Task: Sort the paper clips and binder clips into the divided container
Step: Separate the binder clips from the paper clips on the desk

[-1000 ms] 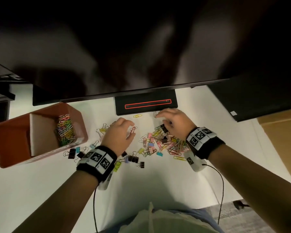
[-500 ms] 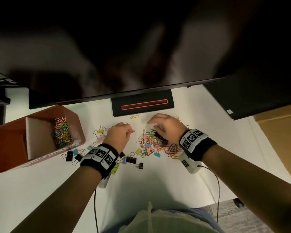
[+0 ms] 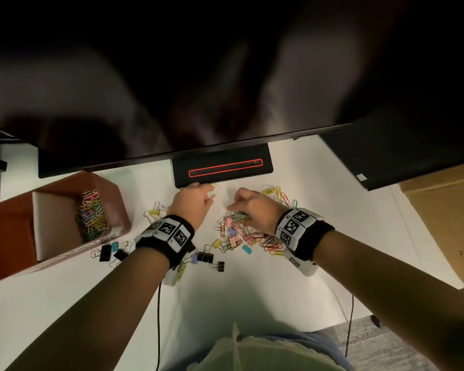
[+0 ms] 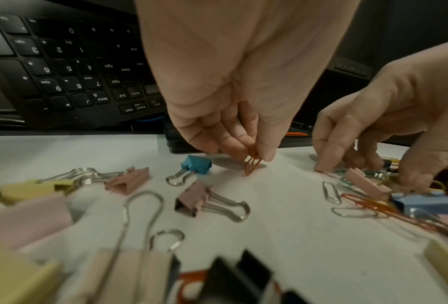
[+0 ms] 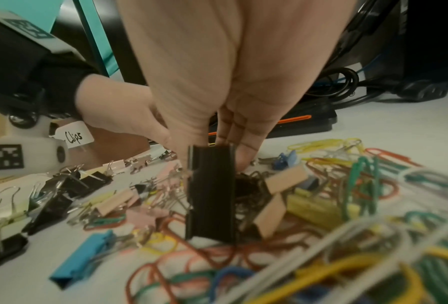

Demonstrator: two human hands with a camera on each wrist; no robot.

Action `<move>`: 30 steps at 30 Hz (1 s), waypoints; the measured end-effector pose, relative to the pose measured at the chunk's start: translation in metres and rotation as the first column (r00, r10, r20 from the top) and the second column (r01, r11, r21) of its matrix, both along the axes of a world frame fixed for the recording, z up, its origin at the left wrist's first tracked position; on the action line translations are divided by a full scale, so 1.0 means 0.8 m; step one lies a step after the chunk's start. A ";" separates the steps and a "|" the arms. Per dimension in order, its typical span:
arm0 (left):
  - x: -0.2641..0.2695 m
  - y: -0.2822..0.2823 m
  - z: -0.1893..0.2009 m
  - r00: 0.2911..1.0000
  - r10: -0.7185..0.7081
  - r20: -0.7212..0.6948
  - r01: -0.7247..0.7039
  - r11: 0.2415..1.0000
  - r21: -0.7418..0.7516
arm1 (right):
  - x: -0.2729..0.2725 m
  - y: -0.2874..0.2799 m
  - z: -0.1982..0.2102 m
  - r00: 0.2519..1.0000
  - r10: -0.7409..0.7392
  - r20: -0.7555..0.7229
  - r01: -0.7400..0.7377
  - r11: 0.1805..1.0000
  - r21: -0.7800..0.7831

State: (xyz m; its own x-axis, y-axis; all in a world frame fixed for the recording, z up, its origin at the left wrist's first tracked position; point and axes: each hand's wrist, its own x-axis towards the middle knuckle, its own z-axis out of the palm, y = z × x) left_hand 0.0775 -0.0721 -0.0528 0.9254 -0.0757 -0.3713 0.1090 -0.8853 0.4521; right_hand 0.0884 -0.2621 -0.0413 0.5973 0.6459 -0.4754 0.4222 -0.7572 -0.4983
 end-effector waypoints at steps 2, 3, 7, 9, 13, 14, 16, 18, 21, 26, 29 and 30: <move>0.003 -0.001 0.001 1.000 0.001 0.021 -0.002 1.000 0.015 | 0.001 -0.003 0.003 1.000 -0.004 -0.003 0.004 1.000 0.013; 0.004 -0.002 0.002 0.999 0.003 0.036 -0.004 1.000 0.019 | 0.001 -0.004 0.004 1.000 -0.004 0.001 0.004 1.000 0.020; 0.004 -0.002 0.003 0.999 -0.008 0.052 0.006 0.999 0.036 | -0.001 -0.005 0.006 1.000 0.019 0.024 -0.019 1.000 -0.002; 0.003 0.000 0.003 0.998 -0.023 0.053 0.020 0.999 0.049 | -0.002 -0.005 0.005 1.000 0.003 0.027 -0.003 1.000 -0.018; 0.006 -0.001 0.003 0.992 -0.124 -0.001 0.123 0.987 0.104 | -0.004 -0.002 0.006 0.998 -0.062 0.009 0.062 0.998 -0.025; 0.006 -0.002 0.005 0.989 -0.145 -0.013 0.145 0.983 0.113 | -0.004 -0.001 0.006 0.998 -0.068 0.013 0.068 0.997 -0.028; 0.007 -0.004 0.007 0.990 -0.142 -0.020 0.143 0.985 0.100 | -0.006 0.000 0.006 0.997 -0.076 0.011 0.077 0.996 -0.042; 0.007 -0.005 0.009 0.995 -0.094 -0.038 0.096 0.994 0.050 | -0.006 0.001 0.005 0.996 -0.092 -0.003 0.092 0.995 -0.049; 0.008 -0.007 0.011 0.990 -0.076 -0.120 0.082 0.996 0.047 | -0.005 0.000 0.004 0.994 -0.111 -0.018 0.110 0.993 -0.029; 0.009 -0.009 0.010 0.963 -0.175 -0.207 0.202 0.972 0.118 | -0.006 -0.004 0.007 0.980 -0.193 -0.053 0.197 0.977 0.085; 0.006 -0.008 0.014 0.961 -0.195 -0.196 0.213 0.975 0.071 | -0.001 -0.011 0.016 0.920 -0.367 -0.138 0.391 0.883 0.260; 0.004 -0.006 0.017 0.965 -0.197 -0.176 0.206 0.978 0.036 | 0.004 -0.016 0.020 0.897 -0.410 -0.165 0.441 0.848 0.293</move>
